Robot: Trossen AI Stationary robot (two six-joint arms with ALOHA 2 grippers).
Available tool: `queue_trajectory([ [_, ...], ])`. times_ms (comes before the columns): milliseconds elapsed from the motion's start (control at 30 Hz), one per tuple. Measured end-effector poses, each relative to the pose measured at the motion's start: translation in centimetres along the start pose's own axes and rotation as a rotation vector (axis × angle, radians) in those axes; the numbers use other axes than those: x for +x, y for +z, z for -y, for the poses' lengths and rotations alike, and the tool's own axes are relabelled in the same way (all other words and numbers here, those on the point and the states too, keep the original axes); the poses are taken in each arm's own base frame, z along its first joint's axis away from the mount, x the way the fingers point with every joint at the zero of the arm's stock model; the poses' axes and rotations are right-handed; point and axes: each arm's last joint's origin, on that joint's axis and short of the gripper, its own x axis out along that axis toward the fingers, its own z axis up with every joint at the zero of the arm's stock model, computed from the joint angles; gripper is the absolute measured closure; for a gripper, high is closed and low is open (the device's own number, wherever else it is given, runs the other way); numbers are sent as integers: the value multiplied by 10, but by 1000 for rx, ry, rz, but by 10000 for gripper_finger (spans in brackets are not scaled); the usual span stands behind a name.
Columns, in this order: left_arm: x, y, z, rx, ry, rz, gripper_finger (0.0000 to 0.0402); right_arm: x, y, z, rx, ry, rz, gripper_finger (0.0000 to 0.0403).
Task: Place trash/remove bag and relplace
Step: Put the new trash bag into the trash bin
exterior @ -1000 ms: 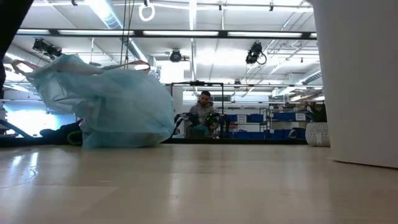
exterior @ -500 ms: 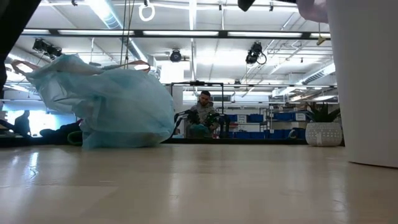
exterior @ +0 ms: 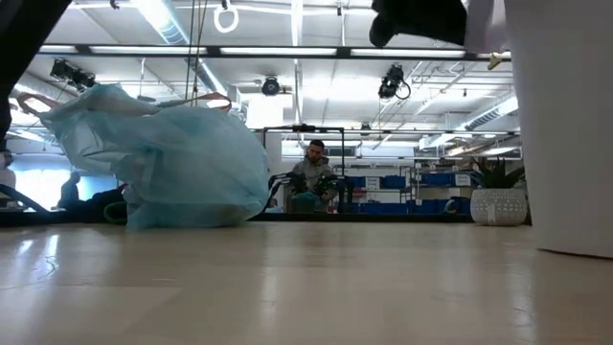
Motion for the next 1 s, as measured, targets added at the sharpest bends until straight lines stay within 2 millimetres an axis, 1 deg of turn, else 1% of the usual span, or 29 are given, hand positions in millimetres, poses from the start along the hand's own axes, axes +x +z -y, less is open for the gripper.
queue_trajectory([
  [67,2,-2,0,-13,0,-12,369,1,-6,4,23,-52,-11,403],
  [200,2,1,-1,-20,1,14,369,3,-15,14,47,-167,7,403],
  [300,4,0,-1,-21,3,17,369,5,-15,21,36,-241,36,403],
  [367,4,0,-1,-23,3,17,369,7,-14,21,5,-241,57,403],
  [533,5,-1,-3,-29,7,9,369,13,-8,20,-56,-246,108,403],
  [800,5,-1,-3,-30,8,7,369,30,12,18,-172,-299,127,403],
  [1000,5,-2,-3,-47,10,-5,369,35,21,15,-261,-296,163,403],
])
